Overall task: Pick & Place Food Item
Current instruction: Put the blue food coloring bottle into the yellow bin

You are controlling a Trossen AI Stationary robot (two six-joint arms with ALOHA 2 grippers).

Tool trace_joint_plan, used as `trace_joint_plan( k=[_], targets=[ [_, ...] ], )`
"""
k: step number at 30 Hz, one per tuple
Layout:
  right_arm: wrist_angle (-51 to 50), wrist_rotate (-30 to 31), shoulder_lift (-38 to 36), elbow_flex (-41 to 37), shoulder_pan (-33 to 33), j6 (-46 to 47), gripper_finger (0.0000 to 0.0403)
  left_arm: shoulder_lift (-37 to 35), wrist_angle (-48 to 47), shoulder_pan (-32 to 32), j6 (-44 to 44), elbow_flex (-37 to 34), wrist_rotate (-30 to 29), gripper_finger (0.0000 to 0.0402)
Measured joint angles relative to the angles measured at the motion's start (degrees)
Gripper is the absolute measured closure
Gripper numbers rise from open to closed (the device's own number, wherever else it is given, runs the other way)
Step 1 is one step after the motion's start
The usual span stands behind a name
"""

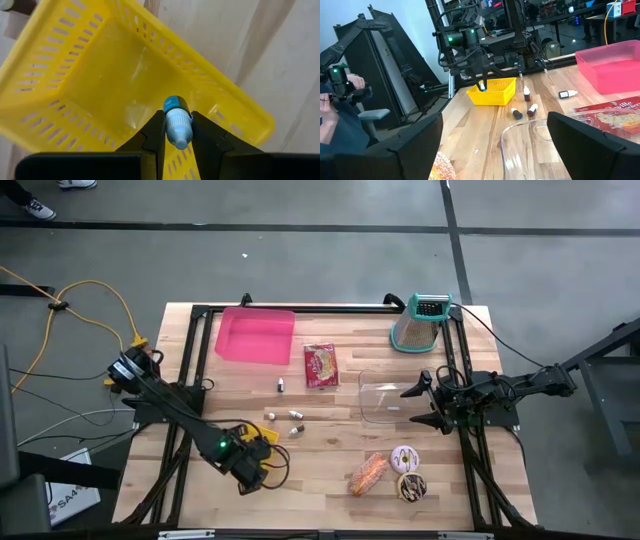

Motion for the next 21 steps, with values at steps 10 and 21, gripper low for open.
trace_joint_plan(
  k=[10, 21],
  targets=[
    [0.0, 0.0, 0.0, 0.0, 0.0, 0.0, 0.0055, 2.0, 2.4, 0.2, -0.8, 0.0, 1.4, 0.0336],
    [0.0, 0.0, 0.0, 0.0, 0.0, 0.0, 0.0055, 2.7, 3.1, -0.3, -1.7, 0.0, 2.3, 0.0323]
  ],
)
